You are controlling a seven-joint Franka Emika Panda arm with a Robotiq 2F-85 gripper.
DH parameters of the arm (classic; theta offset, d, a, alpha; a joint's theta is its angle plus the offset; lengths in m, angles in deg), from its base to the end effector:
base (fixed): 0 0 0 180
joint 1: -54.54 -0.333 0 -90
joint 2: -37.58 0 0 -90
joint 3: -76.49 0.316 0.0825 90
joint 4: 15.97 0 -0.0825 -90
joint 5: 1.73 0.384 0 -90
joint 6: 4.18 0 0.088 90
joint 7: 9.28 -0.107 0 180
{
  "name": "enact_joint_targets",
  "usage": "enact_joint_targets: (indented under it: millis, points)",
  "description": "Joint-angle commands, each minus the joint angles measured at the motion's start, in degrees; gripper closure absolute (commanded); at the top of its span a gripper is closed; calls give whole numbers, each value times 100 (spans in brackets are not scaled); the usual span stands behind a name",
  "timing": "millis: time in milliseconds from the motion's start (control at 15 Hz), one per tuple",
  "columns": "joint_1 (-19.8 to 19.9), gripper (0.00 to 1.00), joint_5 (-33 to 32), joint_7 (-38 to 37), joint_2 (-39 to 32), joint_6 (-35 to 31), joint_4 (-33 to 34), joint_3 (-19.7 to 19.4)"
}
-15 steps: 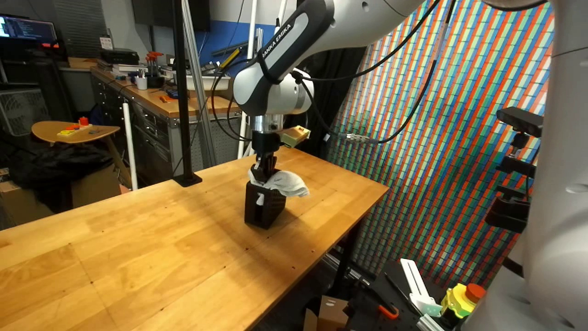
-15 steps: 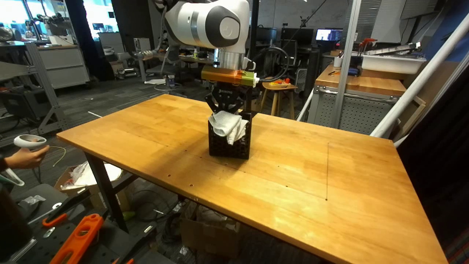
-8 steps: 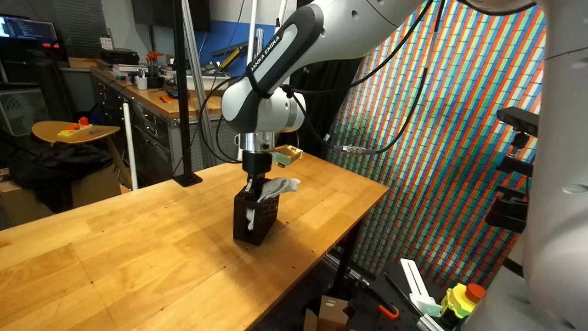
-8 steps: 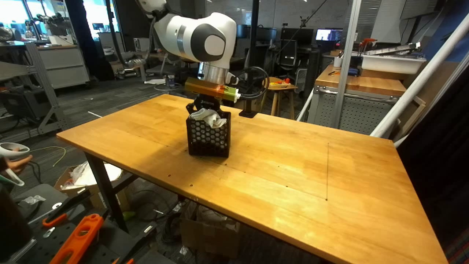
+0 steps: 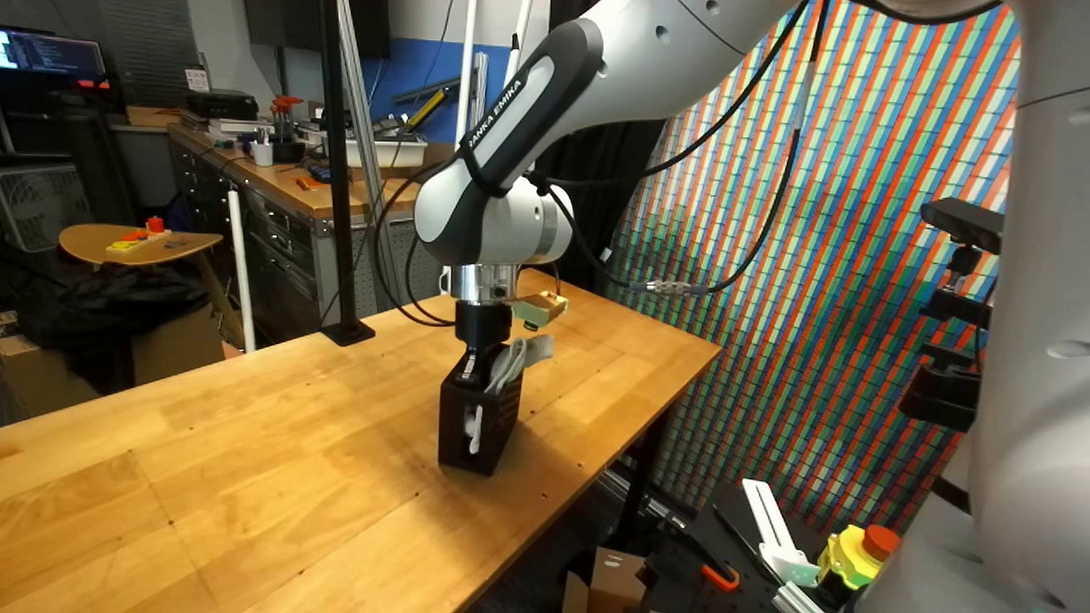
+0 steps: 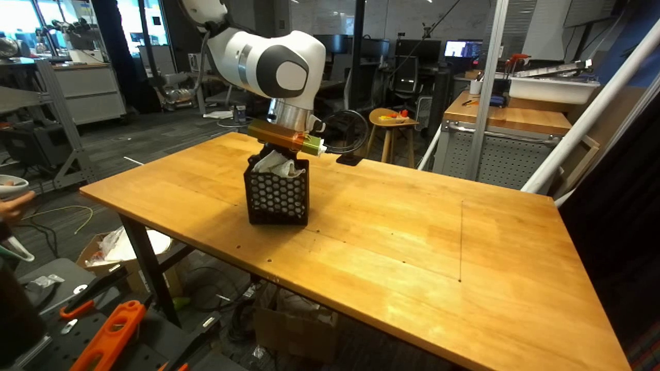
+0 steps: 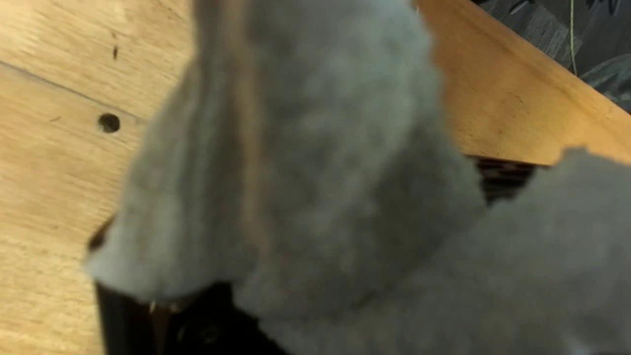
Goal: Put the towel in the basket
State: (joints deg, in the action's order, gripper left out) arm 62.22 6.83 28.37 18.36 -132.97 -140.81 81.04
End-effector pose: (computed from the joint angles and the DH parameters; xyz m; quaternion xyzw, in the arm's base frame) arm 0.5307 -0.0241 0.2162 -0.9593 -0.2410 0.1017 0.1068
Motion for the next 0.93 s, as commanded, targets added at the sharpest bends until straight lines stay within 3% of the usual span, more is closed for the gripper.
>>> enact_joint_targets:
  millis: [0, 867]
  points:
    - [7, 99, 69, 104, 565, 13, -398, -8]
    - [-208, 99, -349, -97, 2146, 665, -686, -371]
